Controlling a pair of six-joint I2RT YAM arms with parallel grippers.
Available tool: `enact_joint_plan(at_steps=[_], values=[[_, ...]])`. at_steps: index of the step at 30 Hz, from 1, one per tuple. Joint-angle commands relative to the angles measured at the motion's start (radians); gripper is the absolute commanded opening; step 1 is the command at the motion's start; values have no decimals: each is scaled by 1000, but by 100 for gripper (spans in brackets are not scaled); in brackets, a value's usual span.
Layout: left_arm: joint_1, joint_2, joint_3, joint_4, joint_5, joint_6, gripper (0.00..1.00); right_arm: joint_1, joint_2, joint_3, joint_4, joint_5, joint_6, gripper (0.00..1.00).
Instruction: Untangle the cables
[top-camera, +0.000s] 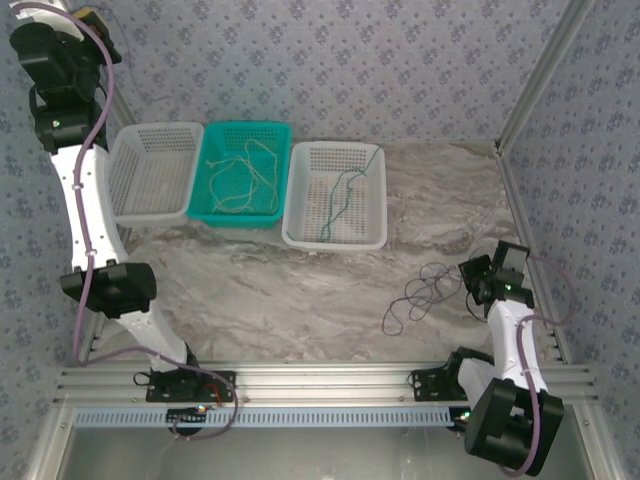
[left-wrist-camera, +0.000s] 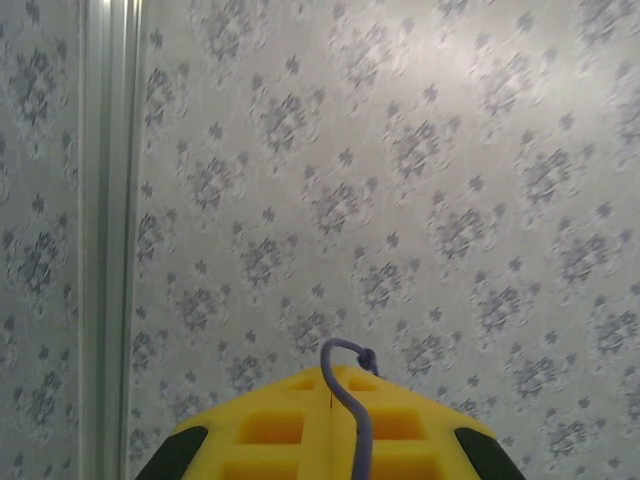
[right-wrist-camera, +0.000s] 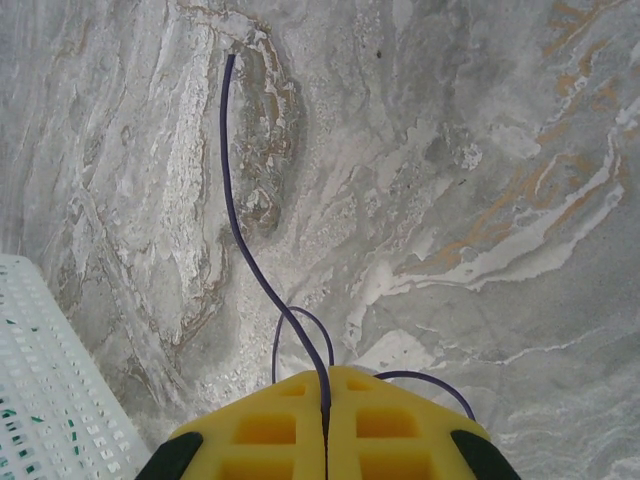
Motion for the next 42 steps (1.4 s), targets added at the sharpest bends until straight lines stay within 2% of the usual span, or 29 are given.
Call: enact_joint_plan(at_steps=[1, 4, 9, 17, 21, 22, 23, 24, 31, 34, 40, 42], values=[[13, 42, 19, -79, -50, 30, 0, 6, -5, 39, -46, 14, 3, 0], [22, 60, -95, -111, -46, 21, 0, 12, -3, 32, -29, 16, 16, 0], [34, 44, -461, 23, -25, -33, 0, 26, 10, 28, -11, 5, 24, 0], [54, 109, -476, -133, -68, -117, 1, 30, -9, 34, -38, -3, 9, 0], [78, 42, -542, -100, -67, -199, 51, 35, -24, 33, -40, -7, 16, 0], [79, 0, -580, -64, -66, -212, 63, 36, -26, 34, -44, -11, 13, 0], [81, -35, -610, -36, -61, -224, 70, 37, -27, 36, -47, -13, 12, 0], [81, -77, -639, -11, -53, -236, 73, 38, -28, 39, -50, -14, 10, 0], [63, -364, -838, 165, 113, -366, 74, 67, -42, 87, -61, -70, -25, 0], [-16, -496, -959, 247, 199, -377, 74, 108, -63, 143, -81, -95, -82, 0], [-361, -692, -1157, 265, 233, -163, 74, 233, -126, 313, -162, -75, -216, 0], [-458, -720, -1212, 312, 291, -90, 74, 294, -142, 372, -163, -77, -253, 0]])
